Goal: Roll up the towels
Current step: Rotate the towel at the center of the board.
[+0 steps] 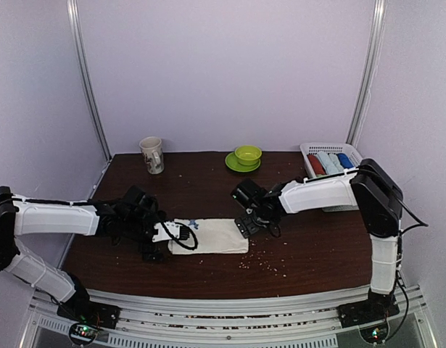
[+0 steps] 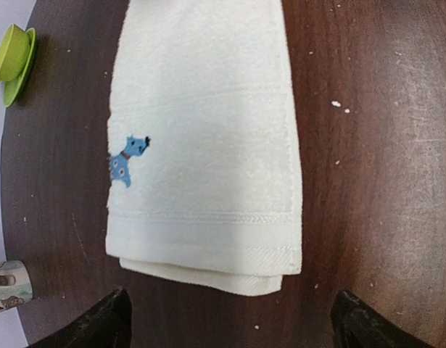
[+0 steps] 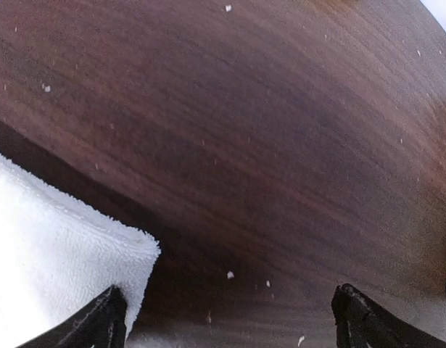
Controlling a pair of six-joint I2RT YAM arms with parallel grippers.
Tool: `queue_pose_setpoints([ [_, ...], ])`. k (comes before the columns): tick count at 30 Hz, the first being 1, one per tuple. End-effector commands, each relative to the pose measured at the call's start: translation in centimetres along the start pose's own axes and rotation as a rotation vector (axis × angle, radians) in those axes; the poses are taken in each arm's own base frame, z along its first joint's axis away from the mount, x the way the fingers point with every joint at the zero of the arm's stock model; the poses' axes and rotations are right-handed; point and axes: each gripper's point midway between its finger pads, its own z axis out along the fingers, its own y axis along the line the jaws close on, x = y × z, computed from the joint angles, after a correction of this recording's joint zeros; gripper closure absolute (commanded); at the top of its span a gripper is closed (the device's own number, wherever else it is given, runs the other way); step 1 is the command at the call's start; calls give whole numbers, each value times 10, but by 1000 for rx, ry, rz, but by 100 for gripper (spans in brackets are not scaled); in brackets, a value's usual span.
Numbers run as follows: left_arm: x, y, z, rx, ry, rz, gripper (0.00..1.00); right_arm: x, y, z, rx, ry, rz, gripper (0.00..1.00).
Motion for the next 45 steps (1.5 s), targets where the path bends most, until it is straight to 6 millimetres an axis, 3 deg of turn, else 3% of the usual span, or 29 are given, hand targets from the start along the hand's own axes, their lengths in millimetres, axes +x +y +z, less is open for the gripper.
queue_pose_setpoints([
  [1,-3,15,-3,-89,-18,-10,2,45,10,-19,-31,88,-48,0],
  [8,4,28,-1,-166,11,-39,2,91,67,-66,-187,145,-95,0],
  [11,5,42,-7,-208,3,-67,2,96,76,-88,-191,133,-110,0],
  [14,8,56,-16,-218,-17,-109,2,75,68,-108,-177,68,-81,0],
  [18,19,71,-30,-238,-37,-166,2,20,66,-132,-173,-79,-60,0],
  [20,29,81,-39,-262,-49,-205,2,-5,68,-133,-160,-132,-62,0],
  [28,51,100,-53,-352,-46,-271,2,-85,104,-75,-160,-194,-70,0],
  [29,51,101,-55,-363,-44,-272,2,-85,110,-58,-146,-176,-82,0],
  [31,51,103,-59,-380,-49,-271,2,-96,116,-42,-137,-168,-88,0],
  [35,50,102,-62,-389,-61,-272,2,-98,122,-16,-132,-141,-94,0],
  [39,52,102,-61,-398,-59,-277,2,-86,121,0,-128,-110,-94,0],
  [45,52,103,-62,-400,-61,-276,2,-70,101,22,-30,-63,-101,0],
])
